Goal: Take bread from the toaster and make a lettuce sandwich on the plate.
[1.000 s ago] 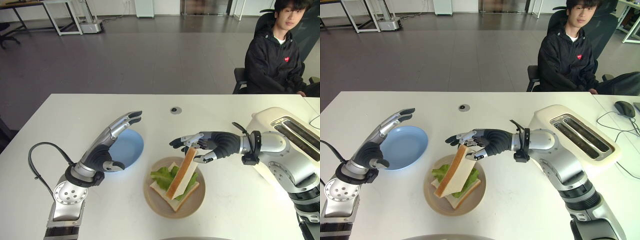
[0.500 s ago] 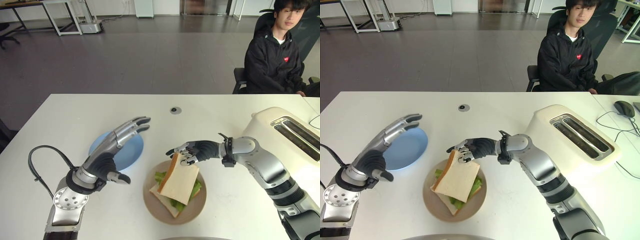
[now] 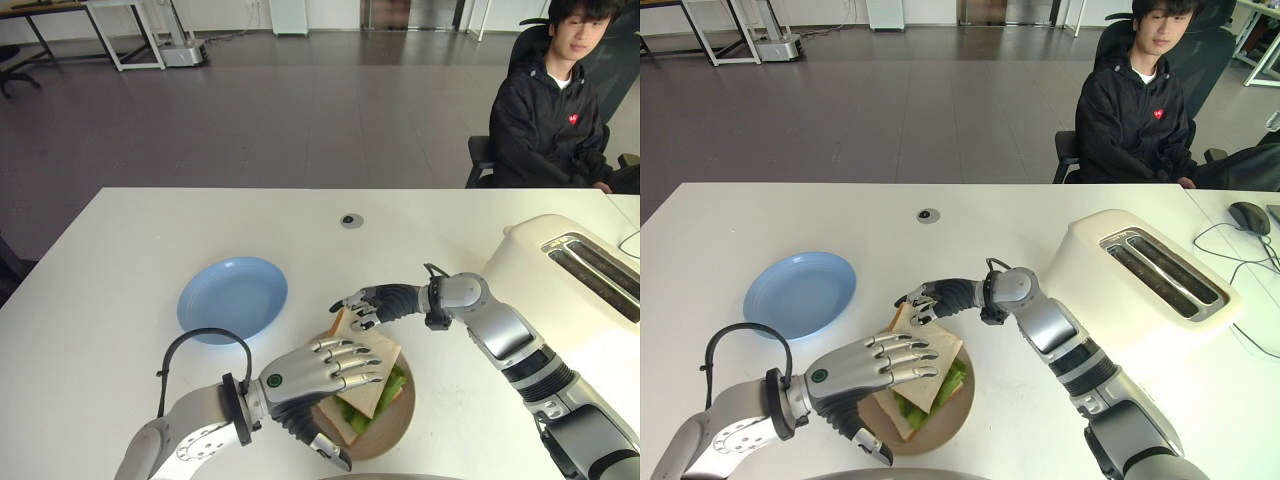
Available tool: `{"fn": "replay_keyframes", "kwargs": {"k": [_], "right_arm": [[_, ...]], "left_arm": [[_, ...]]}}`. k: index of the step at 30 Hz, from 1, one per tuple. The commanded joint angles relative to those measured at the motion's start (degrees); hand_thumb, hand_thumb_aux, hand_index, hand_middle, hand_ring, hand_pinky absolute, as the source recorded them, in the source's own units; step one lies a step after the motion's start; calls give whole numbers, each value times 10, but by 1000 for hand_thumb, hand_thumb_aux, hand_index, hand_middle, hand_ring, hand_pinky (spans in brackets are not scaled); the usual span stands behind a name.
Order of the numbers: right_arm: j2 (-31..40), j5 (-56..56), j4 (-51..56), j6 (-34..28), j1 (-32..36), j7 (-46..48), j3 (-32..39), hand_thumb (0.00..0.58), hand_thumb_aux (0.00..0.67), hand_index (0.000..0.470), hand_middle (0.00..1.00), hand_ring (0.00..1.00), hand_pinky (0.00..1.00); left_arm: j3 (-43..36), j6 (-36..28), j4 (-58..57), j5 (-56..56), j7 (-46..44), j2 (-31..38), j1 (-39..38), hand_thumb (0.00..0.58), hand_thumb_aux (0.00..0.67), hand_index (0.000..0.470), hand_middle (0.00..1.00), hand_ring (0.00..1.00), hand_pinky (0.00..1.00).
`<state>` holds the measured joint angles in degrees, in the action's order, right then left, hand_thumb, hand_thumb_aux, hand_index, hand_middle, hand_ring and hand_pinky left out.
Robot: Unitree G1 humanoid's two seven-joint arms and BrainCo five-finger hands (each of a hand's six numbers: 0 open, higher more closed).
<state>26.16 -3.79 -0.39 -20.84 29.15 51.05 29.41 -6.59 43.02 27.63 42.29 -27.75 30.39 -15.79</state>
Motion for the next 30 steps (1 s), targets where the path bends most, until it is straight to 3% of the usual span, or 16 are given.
{"fn": "replay_keyframes", "kwargs": {"k": [1, 5, 6, 7, 8, 19, 24, 30], "right_arm": [[-10, 14, 0, 19, 2, 8, 1, 562, 552, 387, 0, 0, 0], [-19, 27, 12, 28, 4, 8, -4, 551, 520, 365, 0, 0, 0], [-21, 31, 17, 31, 4, 6, -6, 531, 476, 334, 0, 0, 0], [-23, 36, 21, 35, 5, 2, -9, 466, 373, 262, 0, 0, 0], [-25, 40, 25, 38, 5, -4, -12, 0, 0, 0, 0, 0, 0], [-20, 67, 77, 118, 34, -90, -104, 0, 0, 0, 0, 0, 0], [-9, 74, 78, 162, 20, -110, -131, 0, 0, 0, 0, 0, 0], [22, 92, 77, 229, -12, -124, -151, 0, 0, 0, 0, 0, 0]], "left_arm": [[-30, -15, -25, 43, -4, 18, -16, 0, 0, 0, 0, 0, 0], [-74, -33, -57, 29, -19, 27, -39, 0, 0, 0, 0, 0, 0], [-85, -39, -65, 33, -21, 29, -41, 0, 0, 0, 0, 0, 0], [-92, -45, -76, 41, -18, 32, -42, 0, 0, 0, 0, 0, 0], [-98, -49, -84, 46, -15, 36, -43, 0, 0, 0, 0, 0, 0], [-135, -77, -162, 80, 28, 56, -10, 0, 0, 0, 0, 0, 0], [-155, -85, -220, 108, 61, 54, 56, 0, 0, 0, 0, 0, 0], [-152, -73, -272, 125, 177, 33, 172, 0, 0, 0, 0, 0, 0]]}}
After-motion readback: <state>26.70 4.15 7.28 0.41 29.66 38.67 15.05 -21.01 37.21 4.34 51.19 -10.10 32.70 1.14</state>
